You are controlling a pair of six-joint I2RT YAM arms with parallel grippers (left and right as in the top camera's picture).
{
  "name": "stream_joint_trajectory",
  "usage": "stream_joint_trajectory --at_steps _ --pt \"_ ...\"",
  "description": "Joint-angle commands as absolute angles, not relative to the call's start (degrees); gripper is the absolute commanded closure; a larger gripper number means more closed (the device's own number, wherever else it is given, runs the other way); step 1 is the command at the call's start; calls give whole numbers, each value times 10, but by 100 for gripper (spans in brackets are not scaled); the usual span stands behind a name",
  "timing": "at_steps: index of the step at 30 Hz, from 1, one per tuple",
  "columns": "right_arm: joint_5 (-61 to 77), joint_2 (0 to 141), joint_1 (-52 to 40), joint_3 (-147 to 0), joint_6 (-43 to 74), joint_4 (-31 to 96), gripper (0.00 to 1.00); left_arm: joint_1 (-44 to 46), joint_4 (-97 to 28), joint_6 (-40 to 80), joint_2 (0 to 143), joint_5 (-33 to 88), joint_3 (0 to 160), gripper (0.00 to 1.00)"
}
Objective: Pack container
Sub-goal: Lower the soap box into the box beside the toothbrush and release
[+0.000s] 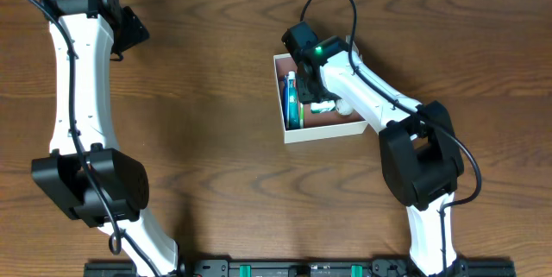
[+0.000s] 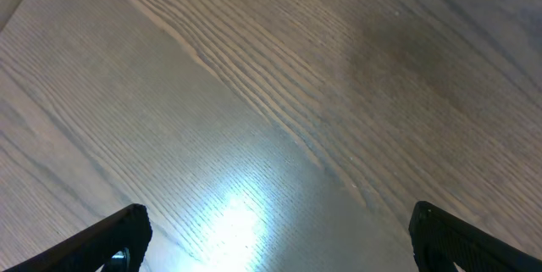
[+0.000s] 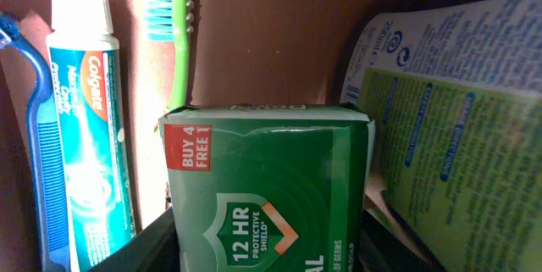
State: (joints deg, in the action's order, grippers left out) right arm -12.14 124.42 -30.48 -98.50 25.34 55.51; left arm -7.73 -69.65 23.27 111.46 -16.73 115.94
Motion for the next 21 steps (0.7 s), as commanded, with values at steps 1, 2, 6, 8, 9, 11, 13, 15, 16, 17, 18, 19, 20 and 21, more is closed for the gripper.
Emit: stream_joint_trajectory --at_steps 1,2,6,8,9,11,13,15,16,17,18,19,20,21 --pt "-135 1231 -301 -985 261 554 49 -78 -698 227 1119 -174 1156 2" --pt "-135 1231 -301 -985 261 554 48 -78 -698 228 1119 -174 1156 2" --pt "-135 1231 -301 -985 261 553 44 -78 -698 227 1119 -174 1156 2" --pt "-135 1231 -301 -985 261 551 44 -78 -698 228 1119 -174 1156 2" --pt "-135 1231 -301 -985 261 550 44 -78 -698 228 1119 -174 1156 2" --pt "-135 1231 -301 -985 261 548 44 -78 -698 227 1119 -174 1156 2" --pt "-135 1231 -301 -985 261 547 44 -78 -698 228 1119 -174 1156 2" --pt "-135 1231 -301 -985 261 546 44 -78 -698 228 1119 -174 1156 2" --pt "-133 1231 -301 -987 261 546 44 -78 -698 228 1119 -174 1156 2" --pt "-130 1231 -301 -989 261 546 44 -78 -698 227 1119 -174 1156 2" --pt "-126 1231 -301 -993 261 546 44 -78 -698 227 1119 -174 1156 2" --pt "-119 1231 -301 -999 261 545 43 -78 -698 227 1119 -174 1156 2" --pt "-114 1231 -301 -1006 260 543 43 -78 -698 227 1119 -174 1156 2" --pt "-110 1231 -301 -1015 257 541 43 -78 -698 227 1119 -174 1156 2"
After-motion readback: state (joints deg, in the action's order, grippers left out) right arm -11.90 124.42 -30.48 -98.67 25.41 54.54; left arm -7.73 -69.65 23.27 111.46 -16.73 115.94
